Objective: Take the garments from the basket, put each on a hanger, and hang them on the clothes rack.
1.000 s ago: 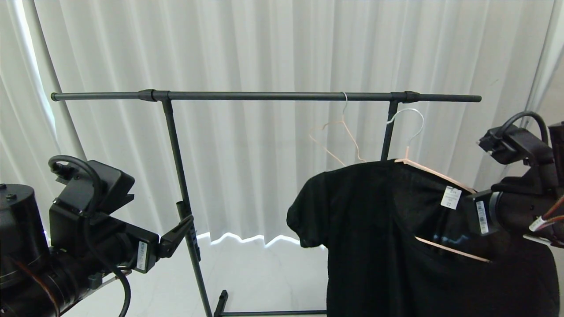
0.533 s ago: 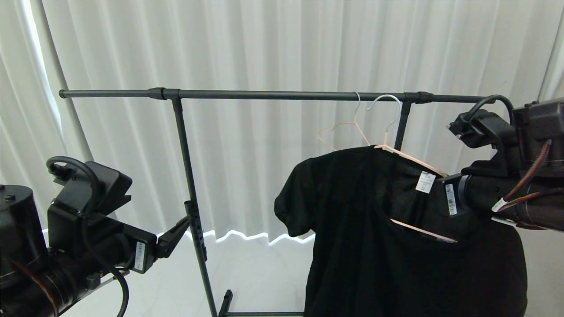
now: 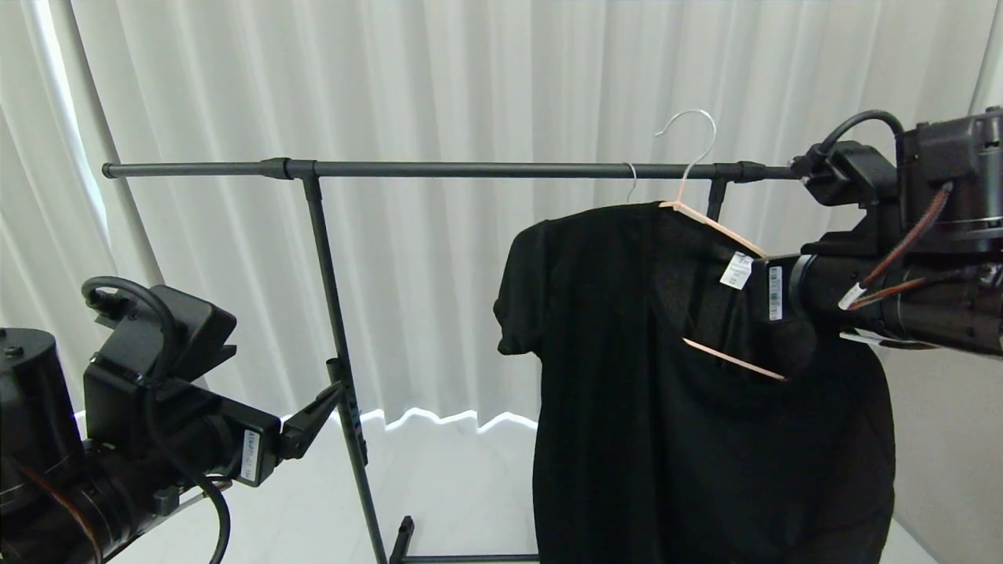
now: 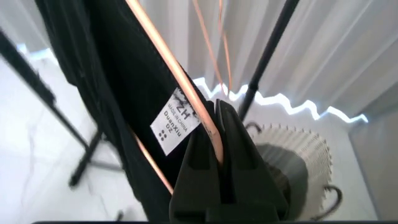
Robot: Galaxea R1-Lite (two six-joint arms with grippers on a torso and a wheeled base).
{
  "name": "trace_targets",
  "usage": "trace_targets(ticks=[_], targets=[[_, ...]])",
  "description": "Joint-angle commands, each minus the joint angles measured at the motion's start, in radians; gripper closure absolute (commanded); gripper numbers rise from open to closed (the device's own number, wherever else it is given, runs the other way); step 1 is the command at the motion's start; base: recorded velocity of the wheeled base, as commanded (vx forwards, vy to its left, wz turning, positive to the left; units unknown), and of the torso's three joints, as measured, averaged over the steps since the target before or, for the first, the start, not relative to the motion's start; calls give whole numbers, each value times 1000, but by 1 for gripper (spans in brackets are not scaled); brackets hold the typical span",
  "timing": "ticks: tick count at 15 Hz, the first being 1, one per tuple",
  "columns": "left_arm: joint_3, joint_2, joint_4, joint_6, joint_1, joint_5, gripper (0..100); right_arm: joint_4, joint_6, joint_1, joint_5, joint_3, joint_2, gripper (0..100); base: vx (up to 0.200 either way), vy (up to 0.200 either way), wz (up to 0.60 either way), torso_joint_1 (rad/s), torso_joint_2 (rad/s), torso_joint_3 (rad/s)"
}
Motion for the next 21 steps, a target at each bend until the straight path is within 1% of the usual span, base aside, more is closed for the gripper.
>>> trace_targets(ticks=[1,4,7,9,11,13,16,19,21], targets=[[0,-2,0,0,-3,1,0,-2,0,12,0,-57,65,100,200,0,0,-2,-2,-7],[-1,-2,0,0,-5,-1,0,-1,0,35,-4,-160,142,100,200,0,0,-7,-2,2],[-1,-2,0,-2,-5,-1,0,4,-1,51,-13,-200,173,100,200,0,0,9,2,-1],[-3,-2,0,0,-5,-1,0,4,-1,65,-38,-197,176,100,200,0,0,0,2,5],[-1,-2,0,0,-5,-1,0,4,-1,74,-42,-195,177,100,200,0,0,7,2,0],[-1,-2,0,-2,-5,-1,0,4,-1,81,-75,-190,179,100,200,0,0,5,0,0],[0,-2,0,1,-5,-1,0,7,-4,81,-84,-189,177,100,200,0,0,1,4,4],[2,-2,0,21,-5,1,0,52,-4,91,-128,-187,177,100,0,0,0,0,0,0],[2,-2,0,21,-5,1,0,53,-6,108,-133,-180,180,100,0,0,0,0,0,0]])
